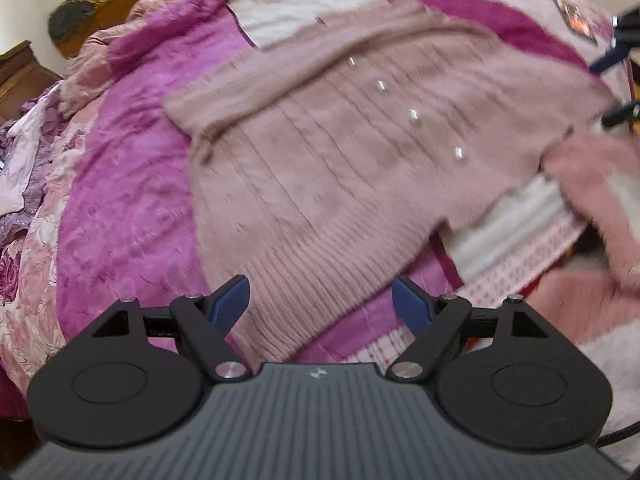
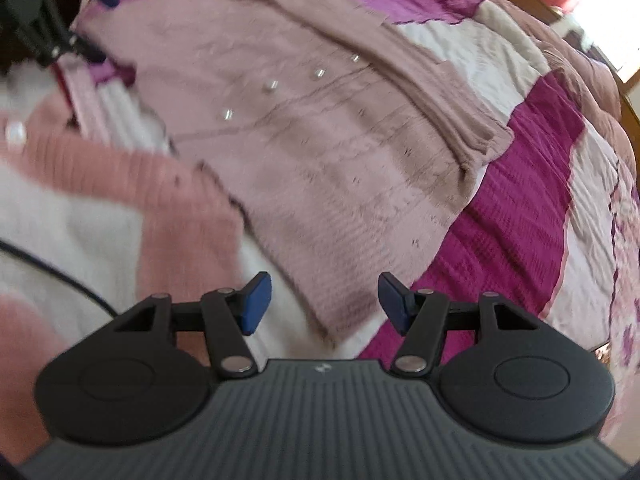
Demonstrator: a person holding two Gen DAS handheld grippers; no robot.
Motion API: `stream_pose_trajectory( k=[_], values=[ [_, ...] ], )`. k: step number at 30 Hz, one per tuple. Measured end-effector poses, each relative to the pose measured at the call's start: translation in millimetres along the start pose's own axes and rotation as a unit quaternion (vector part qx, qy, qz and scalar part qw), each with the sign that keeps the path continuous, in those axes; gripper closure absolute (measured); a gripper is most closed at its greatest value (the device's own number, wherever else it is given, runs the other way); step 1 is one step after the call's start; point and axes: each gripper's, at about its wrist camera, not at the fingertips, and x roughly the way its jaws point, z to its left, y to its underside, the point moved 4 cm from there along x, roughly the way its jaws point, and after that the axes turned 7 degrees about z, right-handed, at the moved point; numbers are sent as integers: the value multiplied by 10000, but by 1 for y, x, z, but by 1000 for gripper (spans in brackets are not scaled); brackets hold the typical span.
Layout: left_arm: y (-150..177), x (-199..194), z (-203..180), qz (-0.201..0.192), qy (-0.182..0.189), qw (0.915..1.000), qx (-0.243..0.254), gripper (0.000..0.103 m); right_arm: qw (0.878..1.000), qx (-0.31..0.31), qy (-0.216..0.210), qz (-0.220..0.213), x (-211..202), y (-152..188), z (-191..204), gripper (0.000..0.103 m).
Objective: Fold small clothes
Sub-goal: 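Move both open tools toward the ribbed hem of the cardigan, then close the left tool on the ribbed hem while the right tool closes beside it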
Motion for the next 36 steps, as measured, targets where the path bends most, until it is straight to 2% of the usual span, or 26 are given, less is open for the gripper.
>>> stream_pose_trajectory(
  k=[2,10,16,20,25,34,36],
  values=[
    [0,8,-6,2,-100,9999,107,19,9998,-136,105,111,7,3,3,42],
    [-18,18,6,-204,-459,9987,-77,19,9995,129,206,-200,16,-9,0,42],
    [-18,26,14,-104,-321,9993,-190,19,9986,268,311,-348,30,-19,-1,42],
    [-11,26,13,-157,-412,9990,-29,19,9971,434,404,-473,35,-23,-2,42],
    [-20,32,16,-259,-612,9978,-70,19,9940,740,472,-648,38,-28,-6,42],
    [-26,51,7,-382,-708,9967,60,19,9905,830,615,-912,36,-23,-4,43],
    [-24,50,7,-455,-717,9964,36,19,9894,796,678,-1004,34,-21,-1,46]
  ],
)
